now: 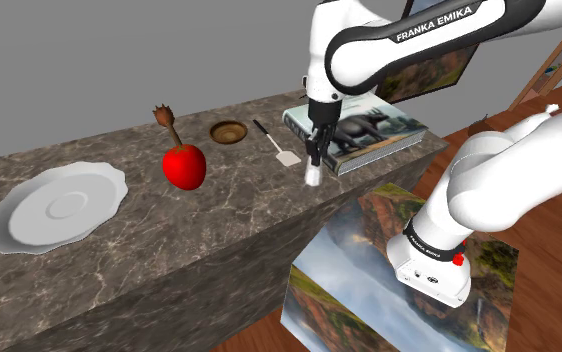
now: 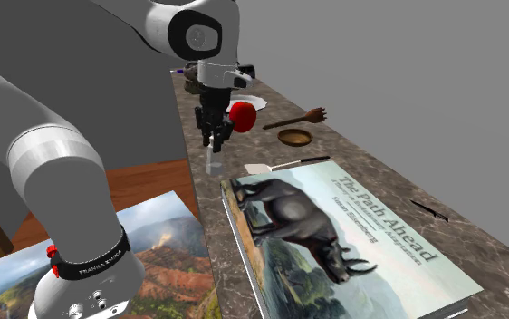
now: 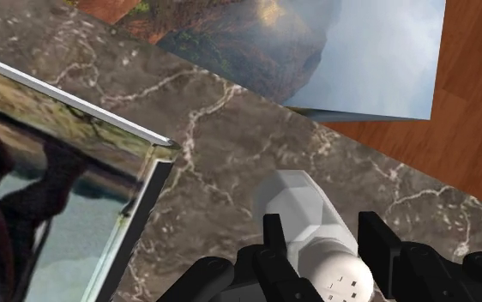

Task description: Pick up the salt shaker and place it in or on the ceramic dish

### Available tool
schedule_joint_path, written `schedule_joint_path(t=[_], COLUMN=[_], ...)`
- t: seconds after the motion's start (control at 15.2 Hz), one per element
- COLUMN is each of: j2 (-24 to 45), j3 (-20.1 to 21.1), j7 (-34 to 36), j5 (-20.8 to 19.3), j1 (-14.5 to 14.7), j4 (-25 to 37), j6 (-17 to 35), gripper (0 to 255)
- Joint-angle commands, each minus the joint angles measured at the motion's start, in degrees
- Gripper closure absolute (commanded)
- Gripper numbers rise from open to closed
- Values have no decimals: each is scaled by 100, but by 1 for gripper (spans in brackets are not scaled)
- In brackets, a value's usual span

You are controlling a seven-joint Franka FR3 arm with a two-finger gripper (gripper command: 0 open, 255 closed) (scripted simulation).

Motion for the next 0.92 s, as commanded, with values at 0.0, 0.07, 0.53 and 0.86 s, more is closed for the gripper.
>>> schedule_joint_path(t=[0.0, 0.07, 0.53, 0.86], j2=[-67, -105, -312, -408], j3=[-18, -21, -42, -58], j7=[0, 6, 48, 76], j5=[-22, -27, -59, -78], j1=[-14, -15, -25, -30], j4=[120, 174, 580, 902], j6=[-191, -282, -894, -1311], gripper=[255, 255, 255, 255])
